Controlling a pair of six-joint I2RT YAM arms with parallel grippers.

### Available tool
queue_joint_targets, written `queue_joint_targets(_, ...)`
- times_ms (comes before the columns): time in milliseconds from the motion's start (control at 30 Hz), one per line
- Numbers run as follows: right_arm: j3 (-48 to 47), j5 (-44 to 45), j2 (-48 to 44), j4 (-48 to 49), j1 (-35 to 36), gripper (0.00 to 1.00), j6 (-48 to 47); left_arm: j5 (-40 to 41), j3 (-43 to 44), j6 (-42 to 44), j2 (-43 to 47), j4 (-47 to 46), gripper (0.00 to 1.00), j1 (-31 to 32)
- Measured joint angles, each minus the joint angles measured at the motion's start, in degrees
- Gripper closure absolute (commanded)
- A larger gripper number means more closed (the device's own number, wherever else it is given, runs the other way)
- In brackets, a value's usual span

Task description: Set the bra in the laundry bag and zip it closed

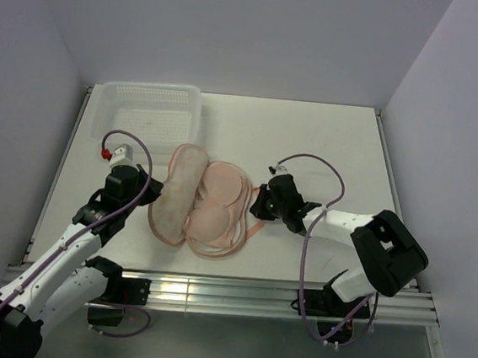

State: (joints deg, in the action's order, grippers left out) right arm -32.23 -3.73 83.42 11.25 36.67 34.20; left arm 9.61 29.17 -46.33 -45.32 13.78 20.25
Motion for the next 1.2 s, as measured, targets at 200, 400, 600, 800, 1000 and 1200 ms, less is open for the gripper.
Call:
queue_joint_targets(200, -2.4, 0.1, 4.9, -0.2, 1.0, 0.88, 1.3, 0.6, 1.8, -1.2, 0.2, 2.4, 1.00, 6.0)
queue_joint_targets(400, -3.9, -0.9, 8.3, 1.9, 2.3, 0.88, 2.6, 0.7, 5.7, -3.3, -0.1, 2.9, 1.00, 12.2)
queue_joint_targets(600, -8.0, -2.6, 11.9, 2.6, 2.7, 0.87, 2.8, 1.1, 8.9, -5.7, -5.3, -2.5, 1.00, 20.6)
queue_joint_targets(800, -9.7, -4.3, 11.7, 2.0, 2.4, 0.75, 2.2, 1.9, 10.8, -7.1, -15.3, -11.2, 1.00, 27.3)
queue_joint_targets(1000, -8.3, -4.5, 5.8, -1.0, 0.9, 0.56, 1.5, 2.1, 11.6, -7.9, -25.0, -20.0, 0.62, 31.7)
queue_joint_targets(1200, -3.4, -2.3, -7.2, -2.6, -1.2, 0.53, 0.8, 1.8, 18.5, -4.1, -31.2, -21.7, 0.33, 32.4)
